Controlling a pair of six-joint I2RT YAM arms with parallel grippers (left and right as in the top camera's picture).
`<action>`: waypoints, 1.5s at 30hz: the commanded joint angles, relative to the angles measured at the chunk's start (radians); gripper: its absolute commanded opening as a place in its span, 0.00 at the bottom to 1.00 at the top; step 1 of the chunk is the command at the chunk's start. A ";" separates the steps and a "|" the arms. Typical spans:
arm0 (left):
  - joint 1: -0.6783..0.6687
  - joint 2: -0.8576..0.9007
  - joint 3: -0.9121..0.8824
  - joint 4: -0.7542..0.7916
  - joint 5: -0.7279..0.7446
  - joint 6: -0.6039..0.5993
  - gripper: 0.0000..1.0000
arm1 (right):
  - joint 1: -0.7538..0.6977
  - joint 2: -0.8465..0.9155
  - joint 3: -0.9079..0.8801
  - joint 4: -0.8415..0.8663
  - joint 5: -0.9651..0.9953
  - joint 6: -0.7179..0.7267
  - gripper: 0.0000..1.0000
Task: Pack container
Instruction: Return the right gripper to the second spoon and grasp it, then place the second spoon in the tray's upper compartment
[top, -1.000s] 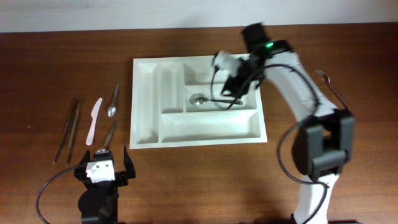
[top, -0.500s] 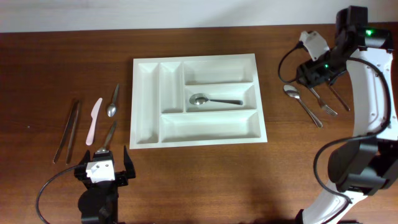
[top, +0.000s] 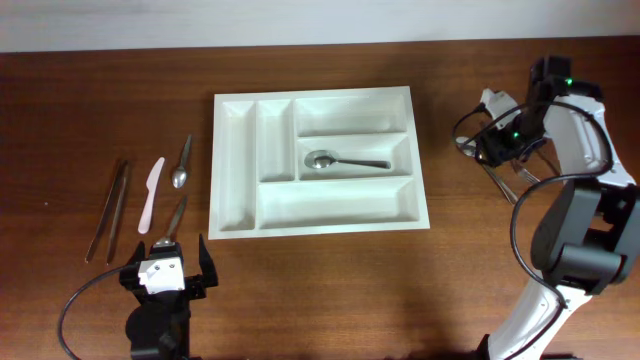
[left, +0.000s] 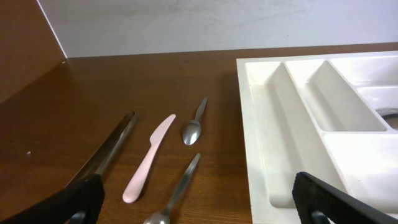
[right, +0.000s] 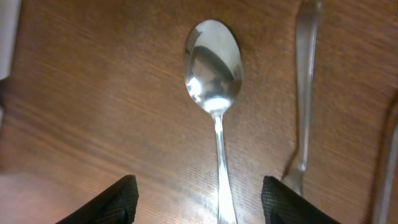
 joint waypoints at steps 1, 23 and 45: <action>0.004 -0.005 -0.005 0.003 0.008 0.019 0.99 | 0.003 0.028 -0.045 0.039 0.003 -0.003 0.64; 0.004 -0.005 -0.005 0.003 0.008 0.019 0.99 | 0.003 0.100 -0.164 0.183 -0.026 -0.002 0.22; 0.004 -0.005 -0.005 0.003 0.007 0.019 0.99 | 0.187 0.033 0.489 -0.208 -0.208 -0.088 0.04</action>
